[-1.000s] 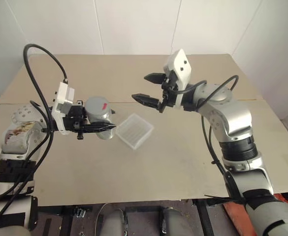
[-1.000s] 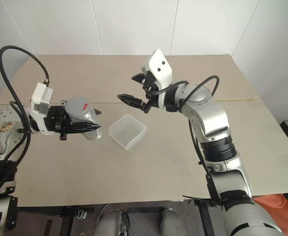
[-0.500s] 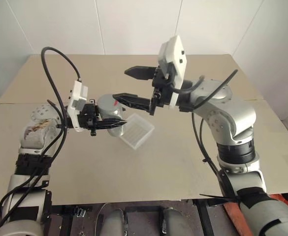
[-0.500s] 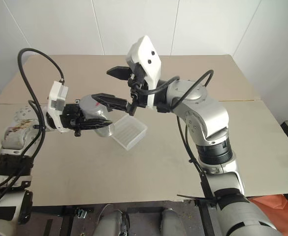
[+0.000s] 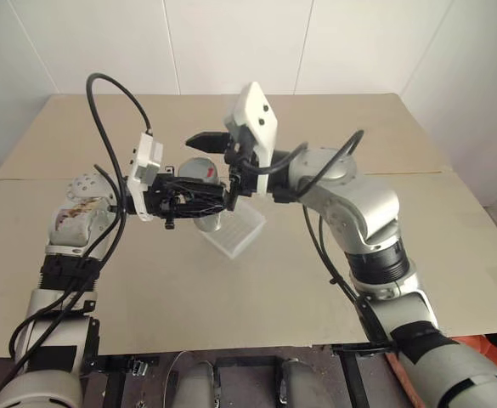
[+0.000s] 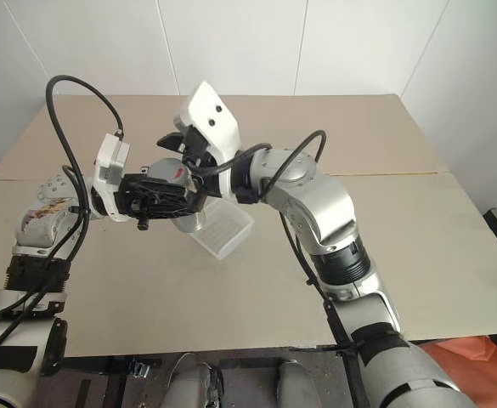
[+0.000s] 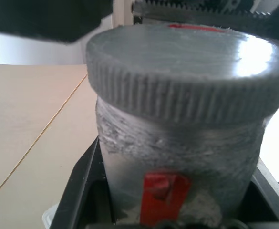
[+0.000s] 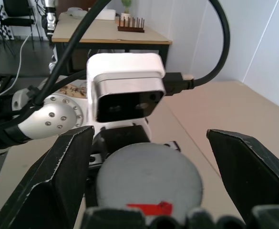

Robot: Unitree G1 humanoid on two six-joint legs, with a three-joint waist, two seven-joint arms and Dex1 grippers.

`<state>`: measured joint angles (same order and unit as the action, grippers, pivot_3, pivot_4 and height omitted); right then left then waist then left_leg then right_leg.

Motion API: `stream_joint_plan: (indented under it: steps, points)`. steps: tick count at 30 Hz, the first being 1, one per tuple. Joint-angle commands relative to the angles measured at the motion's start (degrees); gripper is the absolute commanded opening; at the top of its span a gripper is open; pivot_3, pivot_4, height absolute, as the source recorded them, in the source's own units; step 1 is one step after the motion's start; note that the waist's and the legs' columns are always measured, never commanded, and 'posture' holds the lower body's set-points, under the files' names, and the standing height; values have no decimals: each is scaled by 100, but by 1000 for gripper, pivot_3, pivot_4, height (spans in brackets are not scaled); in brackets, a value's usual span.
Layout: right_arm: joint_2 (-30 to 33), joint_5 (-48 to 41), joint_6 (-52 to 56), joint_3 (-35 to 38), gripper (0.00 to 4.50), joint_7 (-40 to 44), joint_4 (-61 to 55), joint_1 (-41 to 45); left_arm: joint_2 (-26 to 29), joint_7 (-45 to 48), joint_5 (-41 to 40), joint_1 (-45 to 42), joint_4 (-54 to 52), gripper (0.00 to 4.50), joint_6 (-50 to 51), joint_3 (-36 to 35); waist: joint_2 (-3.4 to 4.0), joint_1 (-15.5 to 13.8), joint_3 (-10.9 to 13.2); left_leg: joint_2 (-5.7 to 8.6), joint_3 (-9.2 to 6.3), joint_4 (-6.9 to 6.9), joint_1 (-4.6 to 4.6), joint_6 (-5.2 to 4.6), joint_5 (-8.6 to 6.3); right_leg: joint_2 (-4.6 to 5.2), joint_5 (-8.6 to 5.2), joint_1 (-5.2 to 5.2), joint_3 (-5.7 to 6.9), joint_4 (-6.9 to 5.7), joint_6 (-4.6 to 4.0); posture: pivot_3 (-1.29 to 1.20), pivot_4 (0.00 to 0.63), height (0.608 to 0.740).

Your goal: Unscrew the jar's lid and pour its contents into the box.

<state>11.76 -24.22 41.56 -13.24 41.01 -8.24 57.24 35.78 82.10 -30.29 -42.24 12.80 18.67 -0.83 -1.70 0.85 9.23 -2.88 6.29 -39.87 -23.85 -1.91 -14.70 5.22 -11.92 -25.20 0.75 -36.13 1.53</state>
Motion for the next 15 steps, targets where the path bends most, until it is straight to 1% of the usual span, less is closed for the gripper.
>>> stream_joint_plan:
  steps: [1,7,15]
  points:
    - [-16,64,-222,72,4414,11,-18,139,108,35,-47,2,-254,1928,-36,-111,0,0,0,0,0,0,0,0,0,0,0,0,0,0,0,0,150,740]
    - [187,154,-320,180,4414,122,80,49,305,76,-128,177,-416,1928,34,-222,0,2,0,0,0,0,0,0,0,1,0,0,0,-1,0,0,150,740]
    - [610,212,-396,349,4414,227,137,-126,643,158,-270,375,-608,1928,154,-386,0,-11,0,-1,0,0,0,0,0,1,0,0,0,-1,0,0,150,740]
